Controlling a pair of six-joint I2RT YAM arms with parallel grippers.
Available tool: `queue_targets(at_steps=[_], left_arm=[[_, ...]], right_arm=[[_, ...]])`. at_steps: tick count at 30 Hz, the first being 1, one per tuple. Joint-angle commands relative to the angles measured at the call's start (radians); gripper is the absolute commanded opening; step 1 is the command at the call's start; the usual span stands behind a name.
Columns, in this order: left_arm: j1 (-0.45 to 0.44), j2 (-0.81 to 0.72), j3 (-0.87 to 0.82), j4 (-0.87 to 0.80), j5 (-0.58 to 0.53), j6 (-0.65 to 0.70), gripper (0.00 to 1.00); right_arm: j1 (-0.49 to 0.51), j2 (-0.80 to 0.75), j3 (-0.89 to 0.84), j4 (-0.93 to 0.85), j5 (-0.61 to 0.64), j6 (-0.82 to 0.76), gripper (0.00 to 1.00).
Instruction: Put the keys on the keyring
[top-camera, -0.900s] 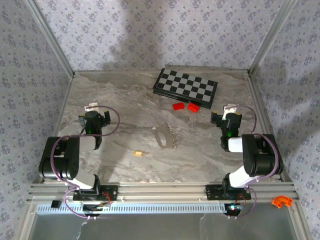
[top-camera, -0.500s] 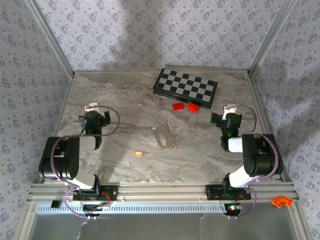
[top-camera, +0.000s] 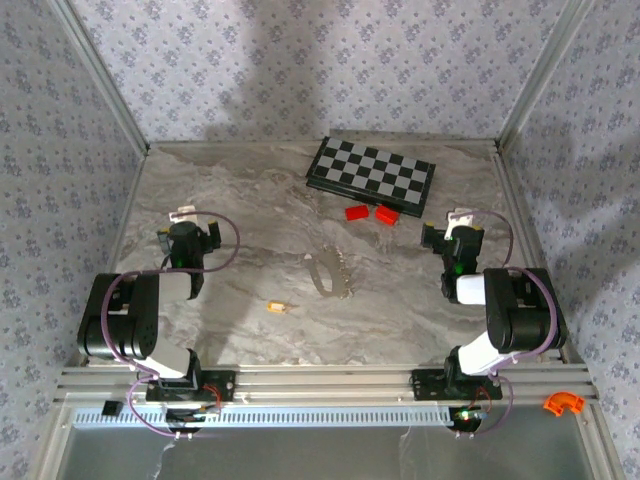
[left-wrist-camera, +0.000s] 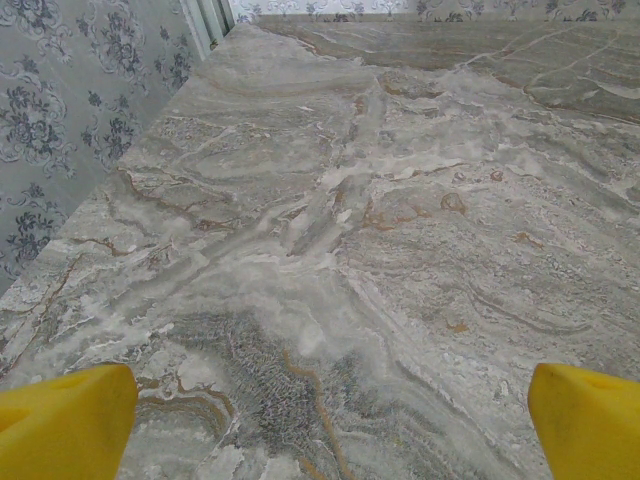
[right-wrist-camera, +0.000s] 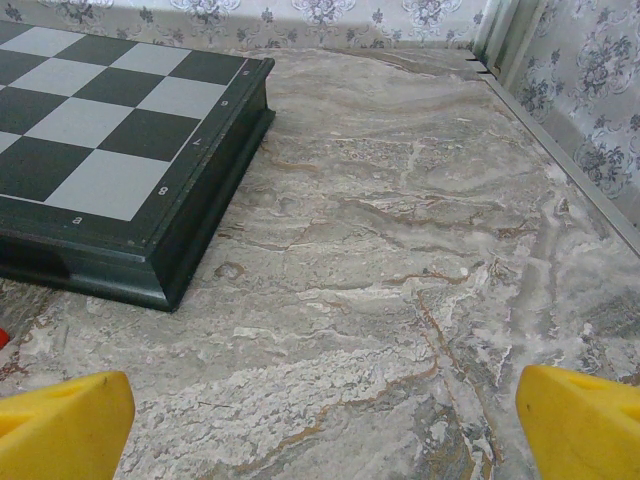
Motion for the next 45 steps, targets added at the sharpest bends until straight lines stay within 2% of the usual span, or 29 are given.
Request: queue_targets(at_steps=[1, 38, 41, 45], left_arm=[[0.008, 0.009, 0.019, 0.003, 0.011, -0.009, 1.0], [0.007, 0.007, 0.017, 0.006, 0.011, -0.008, 1.0], [0.007, -0.002, 0.021, -0.005, 0.02, -0.001, 1.0], [0.007, -0.064, 0.049, -0.122, 0.029, -0.005, 1.0]], right_arm=[[0.004, 0.011, -0.006, 0.021, 0.017, 0.011, 1.0], [0.001, 0.003, -0.005, 0.018, 0.01, 0.011, 1.0], [0.01, -0.032, 0.024, -0.066, -0.001, -0.003, 1.0], [0.019, -0.077, 0.047, -0.14, 0.016, -0.012, 1.0]])
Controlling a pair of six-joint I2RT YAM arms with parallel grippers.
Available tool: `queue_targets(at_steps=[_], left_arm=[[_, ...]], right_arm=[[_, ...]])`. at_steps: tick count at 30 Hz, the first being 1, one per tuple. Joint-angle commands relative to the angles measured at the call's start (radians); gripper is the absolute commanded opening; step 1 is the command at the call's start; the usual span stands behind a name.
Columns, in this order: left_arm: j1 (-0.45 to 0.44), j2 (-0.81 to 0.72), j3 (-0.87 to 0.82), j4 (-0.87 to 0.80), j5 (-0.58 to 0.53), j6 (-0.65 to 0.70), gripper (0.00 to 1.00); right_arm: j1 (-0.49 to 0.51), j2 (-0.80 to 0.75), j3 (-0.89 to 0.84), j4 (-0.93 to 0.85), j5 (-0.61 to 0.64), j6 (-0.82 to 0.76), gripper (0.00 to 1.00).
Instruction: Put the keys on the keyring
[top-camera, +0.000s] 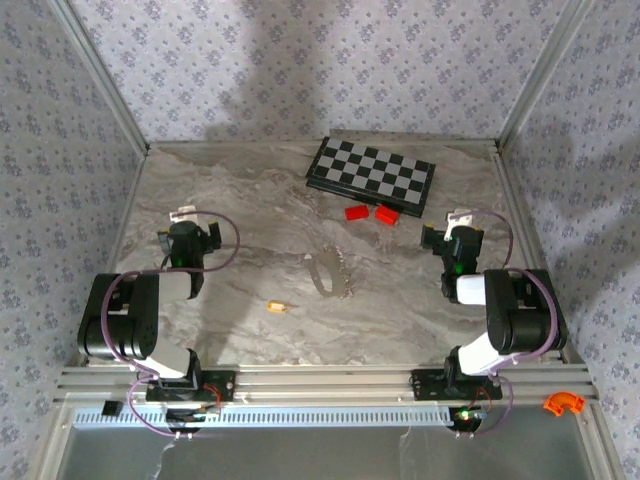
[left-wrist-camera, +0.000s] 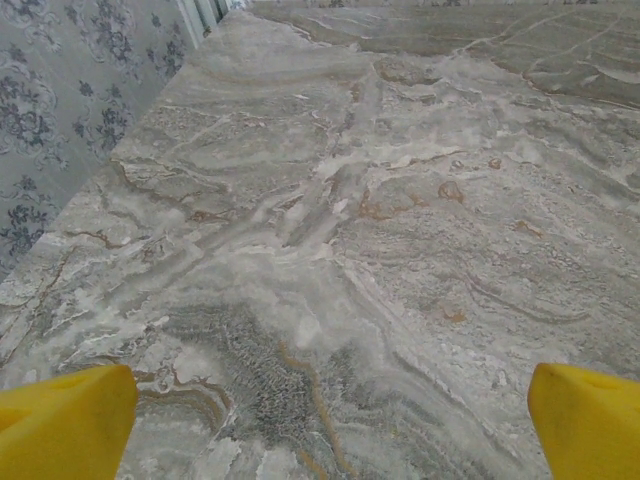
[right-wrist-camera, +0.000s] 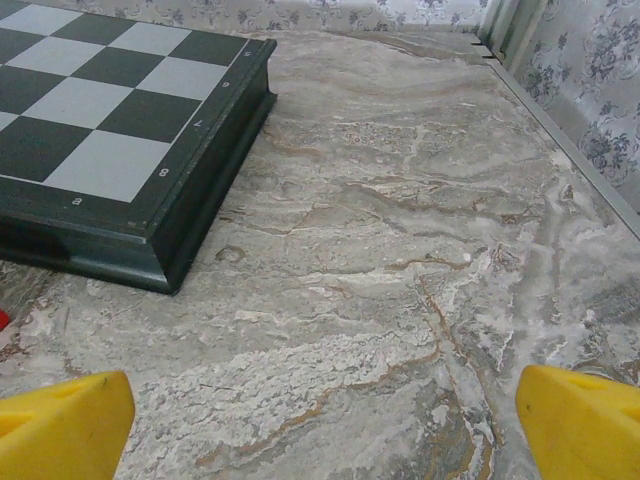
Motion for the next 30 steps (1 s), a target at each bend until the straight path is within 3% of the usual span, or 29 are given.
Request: queue_targets(at_steps=[1, 8, 12, 15, 20, 26, 30], left_arm=[[0.007, -0.071, 0.028, -0.074, 0.017, -0.01, 1.0], [-0.016, -0.23, 0.045, -0.246, 0.032, -0.031, 1.0], [-0.061, -0.354, 0.08, -0.405, 0.073, -0.067, 1.0], [-0.114, -0.453, 0.086, -0.493, 0.091, -0.126, 1.0], [-0.137, -0.566, 0.171, -0.78, 0.111, -0.348, 1.0], [-0.186, -0.569, 0.23, -0.907, 0.453, -0.379, 1.0], [-0.298, -0.58, 0.225, -0.898, 0.593, -0.37, 1.0]], right_arm=[[0.014, -0.067, 0.049, -0.106, 0.018, -0.012, 1.0], [0.088, -0.219, 0.136, -0.38, 0.126, -0.006, 1.0], [0.146, -0.318, 0.276, -0.71, 0.27, 0.168, 1.0], [0.163, -0.341, 0.38, -0.903, 0.259, 0.256, 1.0], [0.211, -0.341, 0.501, -1.121, 0.155, 0.287, 1.0], [0.309, -0.289, 0.583, -1.292, -0.085, 0.281, 1.0], [0.404, -0.252, 0.588, -1.376, -0.186, 0.289, 1.0]])
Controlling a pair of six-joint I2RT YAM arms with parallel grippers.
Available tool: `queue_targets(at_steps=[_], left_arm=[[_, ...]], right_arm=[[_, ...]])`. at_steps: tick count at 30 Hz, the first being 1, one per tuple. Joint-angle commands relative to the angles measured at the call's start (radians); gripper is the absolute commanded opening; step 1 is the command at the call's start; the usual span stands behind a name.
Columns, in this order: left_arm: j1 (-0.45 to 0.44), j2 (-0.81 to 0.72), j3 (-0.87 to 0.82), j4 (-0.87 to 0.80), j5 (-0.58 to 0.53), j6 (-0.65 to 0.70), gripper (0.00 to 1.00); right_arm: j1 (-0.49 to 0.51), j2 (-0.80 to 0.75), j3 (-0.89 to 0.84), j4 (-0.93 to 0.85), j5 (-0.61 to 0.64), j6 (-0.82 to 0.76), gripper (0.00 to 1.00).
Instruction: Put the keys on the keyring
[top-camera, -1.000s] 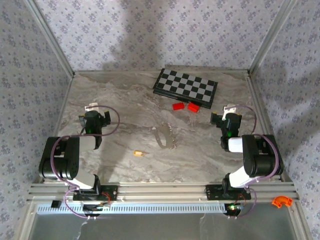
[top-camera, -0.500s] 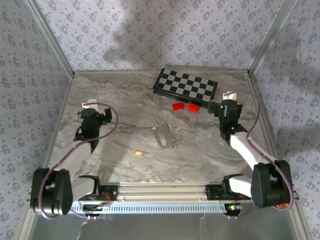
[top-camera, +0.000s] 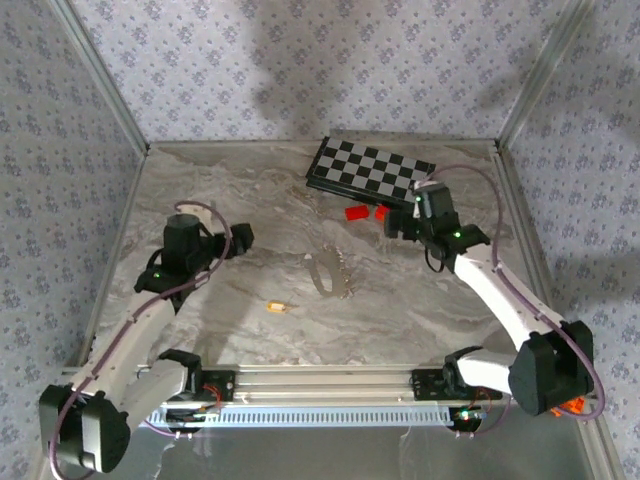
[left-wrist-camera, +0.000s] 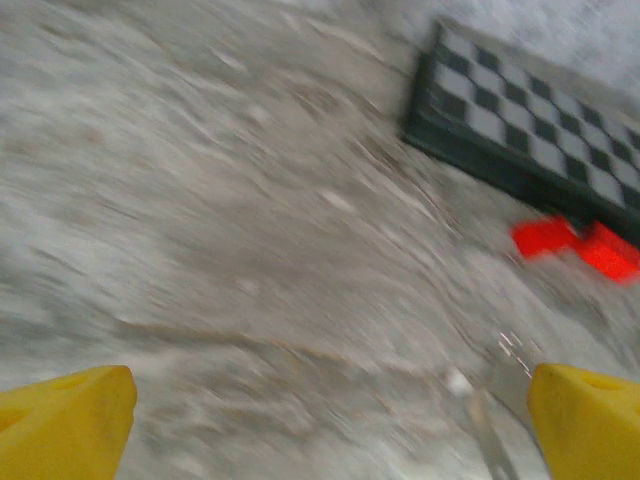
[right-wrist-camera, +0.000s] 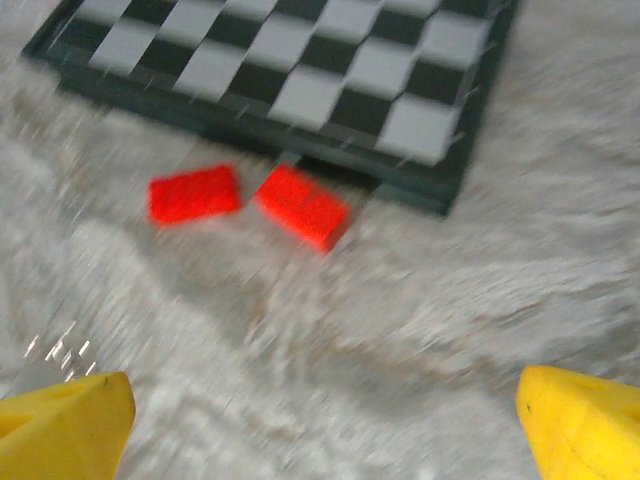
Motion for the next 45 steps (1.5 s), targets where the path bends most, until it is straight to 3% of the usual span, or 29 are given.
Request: queue_targets(at_steps=[1, 8, 14, 18, 22, 34, 45], left_arm=[[-0.092, -0.018, 0.013, -0.034, 0.205, -0.018, 1.0], [-0.261, 0.008, 0.001, -0.013, 0.254, -0.026, 1.0], [-0.446, 0.108, 0.048, -0.036, 0.141, -0.036, 1.0], [-0.552, 0.229, 0.104, -0.052, 0.058, -0.04, 0.99], [-0.624, 0.366, 0.186, -0.083, 0.001, -0.04, 0.91], [-0.712, 0.687, 0.386, -0.113, -0.01, -0.052, 0.62], [-0.747, 0.845, 0.501, -0.196, -0.052, -0.041, 0.4]], right_arm=[[0.069, 0.022, 0.011, -0.158, -0.152, 0.029, 1.0], [0.091, -0.014, -0.091, -0.145, -0.286, 0.079, 1.0], [0.069, -0.05, -0.187, -0.086, -0.317, 0.125, 1.0], [0.002, -0.068, -0.245, -0.022, -0.362, 0.144, 0.99], [-0.068, -0.112, -0.283, 0.004, -0.399, 0.145, 1.0], [-0.146, -0.258, -0.366, 0.001, -0.389, 0.146, 1.0], [-0.187, -0.306, -0.413, 0.014, -0.433, 0.144, 1.0]])
